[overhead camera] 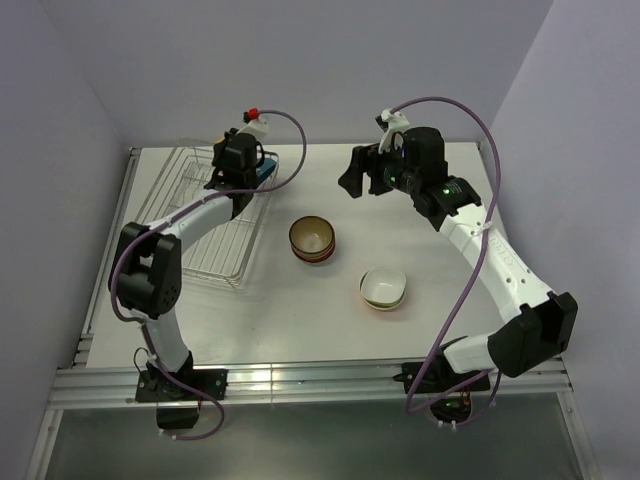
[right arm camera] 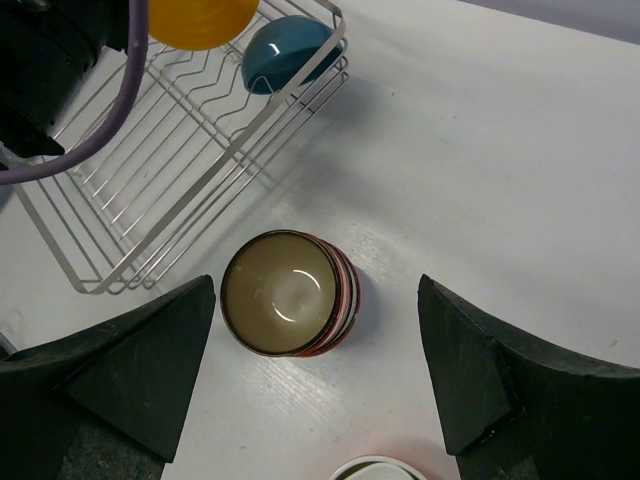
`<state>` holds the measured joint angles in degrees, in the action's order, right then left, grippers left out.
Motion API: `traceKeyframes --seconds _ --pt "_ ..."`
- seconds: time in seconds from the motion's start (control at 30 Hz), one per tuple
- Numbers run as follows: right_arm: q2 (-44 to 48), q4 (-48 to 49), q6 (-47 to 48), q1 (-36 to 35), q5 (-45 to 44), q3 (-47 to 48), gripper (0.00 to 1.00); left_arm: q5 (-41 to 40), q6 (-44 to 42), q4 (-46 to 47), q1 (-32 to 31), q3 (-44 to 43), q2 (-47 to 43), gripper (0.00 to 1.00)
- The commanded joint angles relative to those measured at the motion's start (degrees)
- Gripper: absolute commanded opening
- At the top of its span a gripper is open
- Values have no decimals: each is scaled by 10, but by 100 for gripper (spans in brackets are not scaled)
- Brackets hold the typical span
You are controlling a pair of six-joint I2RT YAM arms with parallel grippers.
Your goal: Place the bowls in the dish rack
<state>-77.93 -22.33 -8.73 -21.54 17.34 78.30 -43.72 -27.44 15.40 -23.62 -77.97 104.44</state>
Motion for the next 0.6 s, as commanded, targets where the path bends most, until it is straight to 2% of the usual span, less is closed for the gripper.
traceKeyframes --seconds 0.0,0.23,0.57 --pt "14 19 -3 5 8 -6 89 6 -34 69 4 3 6 0" --pt "13 21 -3 7 10 -8 89 0 -65 113 5 15 27 1" --pt "9 26 -8 9 15 -14 89 -12 -74 124 4 12 52 1"
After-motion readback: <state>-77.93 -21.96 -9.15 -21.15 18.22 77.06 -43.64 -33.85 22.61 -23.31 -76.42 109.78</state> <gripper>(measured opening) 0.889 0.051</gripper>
